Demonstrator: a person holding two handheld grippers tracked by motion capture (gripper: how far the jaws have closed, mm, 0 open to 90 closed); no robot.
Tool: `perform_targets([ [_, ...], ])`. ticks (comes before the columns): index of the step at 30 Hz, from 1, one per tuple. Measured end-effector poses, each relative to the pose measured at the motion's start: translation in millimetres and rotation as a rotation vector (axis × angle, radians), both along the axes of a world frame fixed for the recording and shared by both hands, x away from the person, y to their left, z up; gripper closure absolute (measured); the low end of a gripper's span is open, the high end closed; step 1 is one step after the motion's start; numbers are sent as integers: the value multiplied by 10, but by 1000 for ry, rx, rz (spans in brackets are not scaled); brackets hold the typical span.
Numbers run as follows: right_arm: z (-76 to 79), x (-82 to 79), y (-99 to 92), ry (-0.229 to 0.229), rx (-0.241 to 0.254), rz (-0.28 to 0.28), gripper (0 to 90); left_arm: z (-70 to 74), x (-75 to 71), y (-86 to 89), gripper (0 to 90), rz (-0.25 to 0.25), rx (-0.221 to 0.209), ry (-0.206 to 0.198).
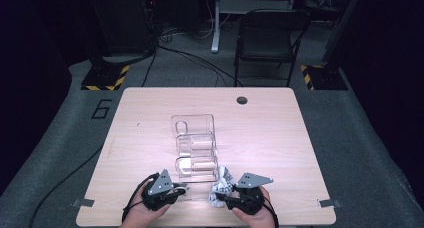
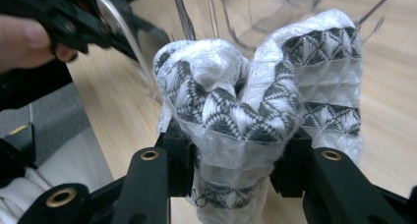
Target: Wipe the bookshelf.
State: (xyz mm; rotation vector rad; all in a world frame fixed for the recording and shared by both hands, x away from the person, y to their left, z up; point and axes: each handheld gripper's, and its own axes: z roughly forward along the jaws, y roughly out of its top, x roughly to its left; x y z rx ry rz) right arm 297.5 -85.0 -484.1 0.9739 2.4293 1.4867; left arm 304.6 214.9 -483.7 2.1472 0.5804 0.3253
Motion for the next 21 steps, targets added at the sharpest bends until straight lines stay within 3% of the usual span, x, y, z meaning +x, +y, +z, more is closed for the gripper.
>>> perform_targets([
  [4, -7, 1, -5, 17, 28, 0, 593, 0, 1, 0, 803, 0, -1, 0],
  [8, -97, 32, 26, 49, -21, 9, 594, 1, 0, -1, 802, 0, 1, 0],
  [10, -69, 27, 18, 35, -19, 4, 594, 0, 0, 0, 802, 0, 0, 0],
  [13, -3, 0, -3, 15, 23, -5, 595, -1, 2, 2, 802, -1, -1, 1],
  [21, -47, 17, 10, 34, -1, 2, 595, 2, 0, 1, 801, 0, 3, 0],
])
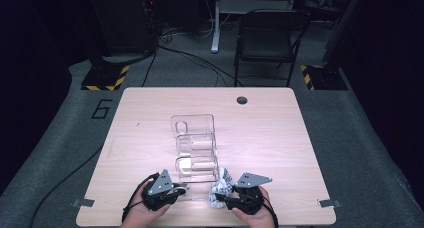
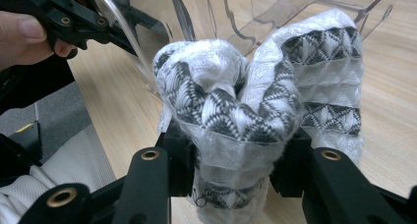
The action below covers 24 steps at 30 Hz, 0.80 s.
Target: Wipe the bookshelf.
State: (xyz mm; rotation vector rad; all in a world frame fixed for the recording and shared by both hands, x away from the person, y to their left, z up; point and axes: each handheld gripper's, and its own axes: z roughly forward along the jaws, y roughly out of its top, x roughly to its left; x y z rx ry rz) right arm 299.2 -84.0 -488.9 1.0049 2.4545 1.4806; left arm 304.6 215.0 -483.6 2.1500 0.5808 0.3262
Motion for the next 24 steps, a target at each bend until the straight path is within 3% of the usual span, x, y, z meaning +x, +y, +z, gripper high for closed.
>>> perform_targets([
  [4, 49, -19, -7, -28, 11, -1, 595, -1, 0, 0, 801, 0, -1, 0],
  [10, 11, -3, 7, -15, -13, 5, 595, -1, 1, -1, 796, 1, -2, -1],
  [14, 72, -24, -12, -37, 13, -4, 594, 0, 0, 0, 797, 1, 0, 0],
  [18, 81, -34, -21, -29, 37, -12, 595, -1, 1, -1, 798, 0, -2, 0],
  [24, -3, -6, 22, -6, -14, 8, 593, 0, -2, -6, 798, 1, 1, -2],
])
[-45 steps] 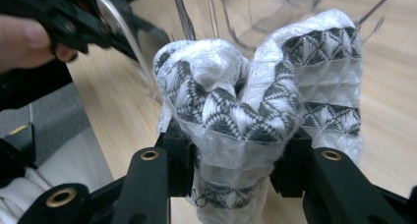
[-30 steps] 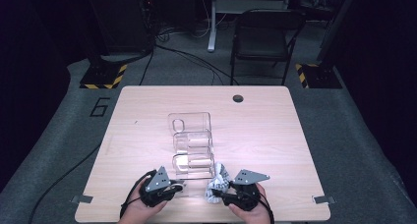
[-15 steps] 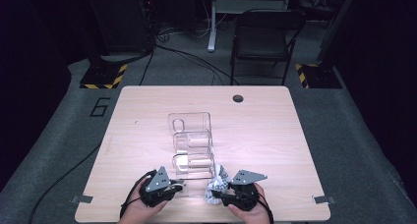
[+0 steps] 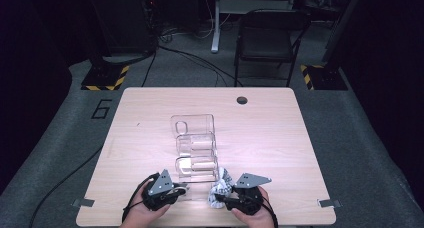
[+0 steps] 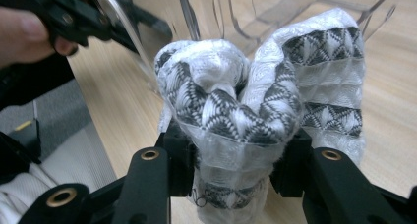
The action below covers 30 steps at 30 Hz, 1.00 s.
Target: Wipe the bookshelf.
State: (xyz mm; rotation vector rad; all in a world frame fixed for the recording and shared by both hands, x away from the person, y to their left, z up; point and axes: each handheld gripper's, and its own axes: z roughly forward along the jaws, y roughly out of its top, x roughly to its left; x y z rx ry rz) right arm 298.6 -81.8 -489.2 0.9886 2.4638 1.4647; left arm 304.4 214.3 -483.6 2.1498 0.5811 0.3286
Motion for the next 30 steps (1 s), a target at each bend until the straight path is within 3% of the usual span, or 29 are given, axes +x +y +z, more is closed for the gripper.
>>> perform_targets([
  [3, -38, 9, 15, 12, -23, 5, 593, 1, -1, 1, 798, 0, 0, 0],
  [14, -33, 12, 6, 8, -18, -1, 591, 2, 1, 5, 797, -3, 3, -2],
  [21, 90, -24, -43, -28, 50, -14, 591, -1, 2, 5, 795, -1, -1, -1],
  [30, 33, -7, -26, -13, 20, -6, 591, -1, 5, 5, 793, -2, 3, -3],
])
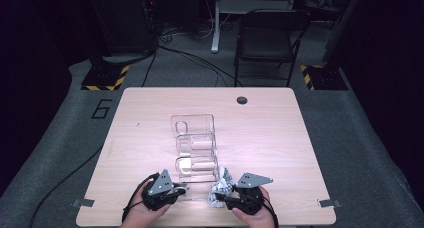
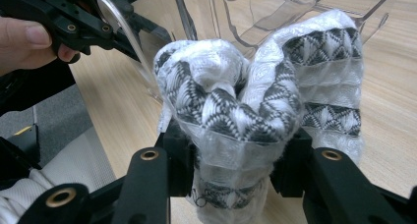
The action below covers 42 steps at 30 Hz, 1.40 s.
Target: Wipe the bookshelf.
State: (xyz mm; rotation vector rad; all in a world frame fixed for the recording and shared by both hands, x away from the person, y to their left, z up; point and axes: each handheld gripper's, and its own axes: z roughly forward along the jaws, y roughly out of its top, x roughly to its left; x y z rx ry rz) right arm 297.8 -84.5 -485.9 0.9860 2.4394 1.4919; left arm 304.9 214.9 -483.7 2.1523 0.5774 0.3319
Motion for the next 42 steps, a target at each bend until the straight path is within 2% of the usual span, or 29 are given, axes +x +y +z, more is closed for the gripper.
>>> perform_targets([
  [4, -8, -2, 2, 13, 2, -8, 588, -4, 0, -1, 790, 2, -2, 0],
  [11, -14, 5, -1, 7, 2, -7, 584, -9, -1, -2, 782, 7, -7, -1],
  [13, -2, 2, -14, 14, 16, -12, 587, -8, -1, -2, 780, 8, -6, -2],
  [16, 60, -14, -34, -5, 43, -14, 590, -6, -3, -1, 772, 10, -3, -3],
  [19, 48, -16, -28, -2, 46, -14, 593, -8, 0, -3, 779, 7, -7, 1],
  [22, -11, -8, 12, 17, 18, -9, 596, -6, -2, -6, 790, 4, -2, -2],
  [24, -50, -5, 42, 9, -30, 3, 597, -6, 0, -5, 791, 4, -3, -1],
  [25, -53, -5, 47, 5, -35, 2, 598, -6, 0, -6, 791, 4, -2, -2],
  [27, -27, -10, 33, 11, -21, 1, 598, -6, -4, -7, 791, 6, -4, 0],
  [28, -16, -4, 19, 0, -10, 3, 598, -6, -2, -5, 791, 7, -1, -6],
  [30, 32, -2, -27, 8, 48, -2, 598, -9, -2, -6, 791, 9, -4, -10],
  [33, 39, 3, -49, 15, 70, -5, 598, -4, 0, -3, 791, 3, -2, -2],
  [38, -7, 3, -2, 19, 18, 2, 599, -6, -6, -9, 791, 10, -3, -5],
  [42, 12, 0, -12, 14, 26, -3, 598, -6, -5, -7, 791, 6, -2, -3],
])
